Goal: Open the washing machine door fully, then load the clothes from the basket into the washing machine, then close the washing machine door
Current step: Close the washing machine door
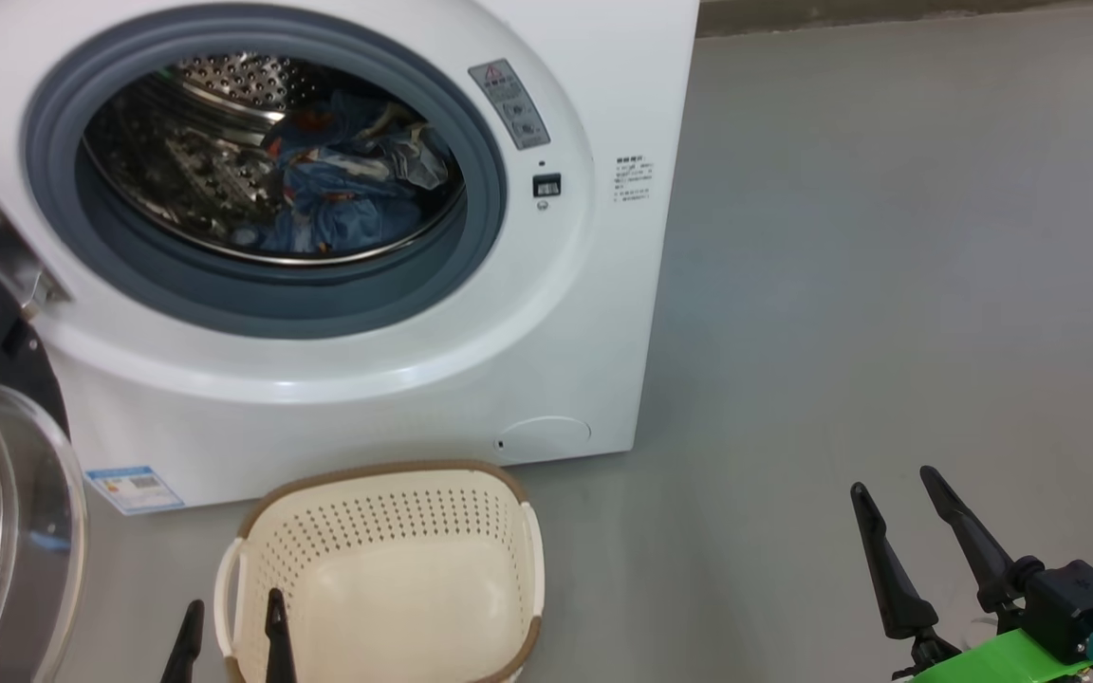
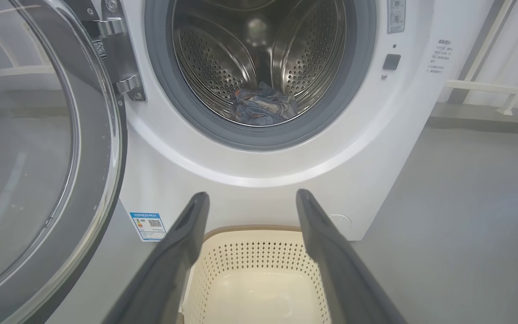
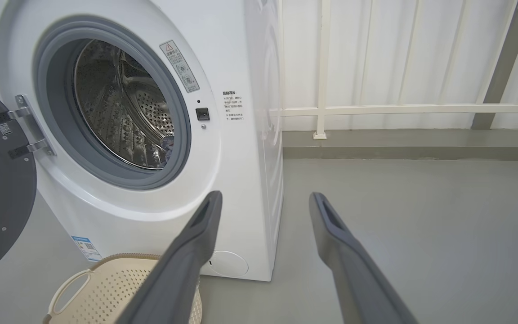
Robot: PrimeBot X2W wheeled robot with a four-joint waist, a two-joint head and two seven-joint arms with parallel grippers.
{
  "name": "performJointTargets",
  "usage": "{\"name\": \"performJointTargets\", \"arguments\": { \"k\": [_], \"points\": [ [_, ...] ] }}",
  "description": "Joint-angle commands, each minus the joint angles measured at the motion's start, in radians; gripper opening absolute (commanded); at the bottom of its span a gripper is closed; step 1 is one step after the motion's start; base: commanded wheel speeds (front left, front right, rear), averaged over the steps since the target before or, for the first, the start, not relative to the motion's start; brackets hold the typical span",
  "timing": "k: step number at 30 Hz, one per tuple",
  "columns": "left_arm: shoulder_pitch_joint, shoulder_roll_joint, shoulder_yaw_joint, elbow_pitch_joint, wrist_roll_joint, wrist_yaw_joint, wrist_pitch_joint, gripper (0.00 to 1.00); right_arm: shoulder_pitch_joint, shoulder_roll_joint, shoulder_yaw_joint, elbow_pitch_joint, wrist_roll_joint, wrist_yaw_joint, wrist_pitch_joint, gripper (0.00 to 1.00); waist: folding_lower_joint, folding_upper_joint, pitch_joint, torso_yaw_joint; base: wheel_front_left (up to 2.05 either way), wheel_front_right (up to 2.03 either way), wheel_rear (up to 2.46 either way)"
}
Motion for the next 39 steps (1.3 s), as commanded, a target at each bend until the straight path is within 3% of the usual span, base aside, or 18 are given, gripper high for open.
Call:
{"name": "performJointTargets", "arguments": {
  "k": [1, 16, 39],
  "points": [
    [-0.018, 0.003, 0.034, -0.022, 0.005, 0.007, -0.006, 1.0, -0.004, -0.016, 0.019, -0.025, 0.003, 0.002, -0.005, 1.0, 0.0, 0.0, 0.0, 0.0, -1.3, 1.3, 0.0],
    [-0.022, 0.003, 0.033, -0.022, 0.007, 0.006, -0.006, 1.0, -0.009, -0.012, 0.015, -0.028, 0.001, 0.002, -0.005, 1.0, 0.0, 0.0, 0.014, 0.002, -1.15, 1.15, 0.0],
    [-0.028, 0.003, 0.034, -0.02, 0.014, 0.0, -0.006, 1.0, -0.013, 0.0, 0.01, -0.026, -0.004, 0.002, -0.005, 1.0, 0.0, 0.0, 0.008, 0.018, -0.04, 0.04, 0.0]
  ]
}}
